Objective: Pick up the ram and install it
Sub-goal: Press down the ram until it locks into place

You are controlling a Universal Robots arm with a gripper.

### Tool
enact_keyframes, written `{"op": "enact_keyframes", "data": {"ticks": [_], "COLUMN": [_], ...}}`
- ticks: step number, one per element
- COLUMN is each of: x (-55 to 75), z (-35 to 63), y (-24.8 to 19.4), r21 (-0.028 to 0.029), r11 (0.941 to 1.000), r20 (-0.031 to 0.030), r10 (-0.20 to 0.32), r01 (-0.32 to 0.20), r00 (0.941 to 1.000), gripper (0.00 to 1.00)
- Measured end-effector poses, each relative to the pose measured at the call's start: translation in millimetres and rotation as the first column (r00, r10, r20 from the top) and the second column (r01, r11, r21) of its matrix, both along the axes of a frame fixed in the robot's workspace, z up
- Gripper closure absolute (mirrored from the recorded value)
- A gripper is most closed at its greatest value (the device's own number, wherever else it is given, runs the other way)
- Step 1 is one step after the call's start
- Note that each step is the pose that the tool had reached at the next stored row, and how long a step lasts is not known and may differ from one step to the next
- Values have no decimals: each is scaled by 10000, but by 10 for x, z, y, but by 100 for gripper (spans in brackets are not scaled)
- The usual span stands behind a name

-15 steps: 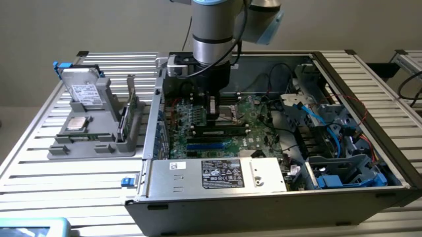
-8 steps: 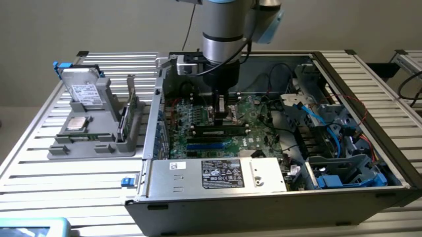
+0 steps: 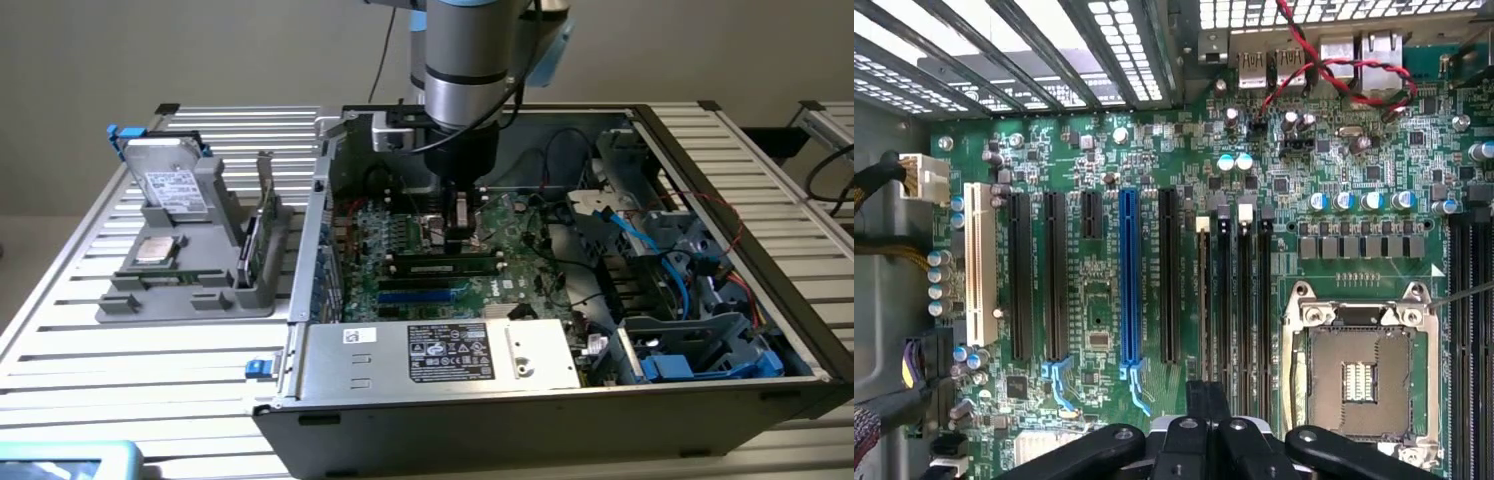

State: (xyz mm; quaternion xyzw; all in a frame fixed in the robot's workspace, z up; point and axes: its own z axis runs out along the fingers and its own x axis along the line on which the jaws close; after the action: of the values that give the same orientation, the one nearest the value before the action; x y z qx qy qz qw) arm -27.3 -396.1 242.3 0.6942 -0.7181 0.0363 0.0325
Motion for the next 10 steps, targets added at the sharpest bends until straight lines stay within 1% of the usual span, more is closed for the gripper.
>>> {"op": "enact_keyframes", "data": {"ticks": [2, 3, 4, 7, 10], "x": [0, 0, 0, 0, 0], "z": [0, 1, 0, 0, 0], "y": [0, 0, 0, 0, -1], "r21": [4, 16, 27, 28, 32], "r11": [10000, 10000, 9999, 9986, 9957], "r20": [0, -1, 0, 0, -1], "r10": [-3, -35, -134, -519, -926], "r01": [3, 35, 134, 519, 926], "r00": [10000, 10000, 9999, 9987, 9957], "gripper": [89, 89, 89, 89, 89]}}
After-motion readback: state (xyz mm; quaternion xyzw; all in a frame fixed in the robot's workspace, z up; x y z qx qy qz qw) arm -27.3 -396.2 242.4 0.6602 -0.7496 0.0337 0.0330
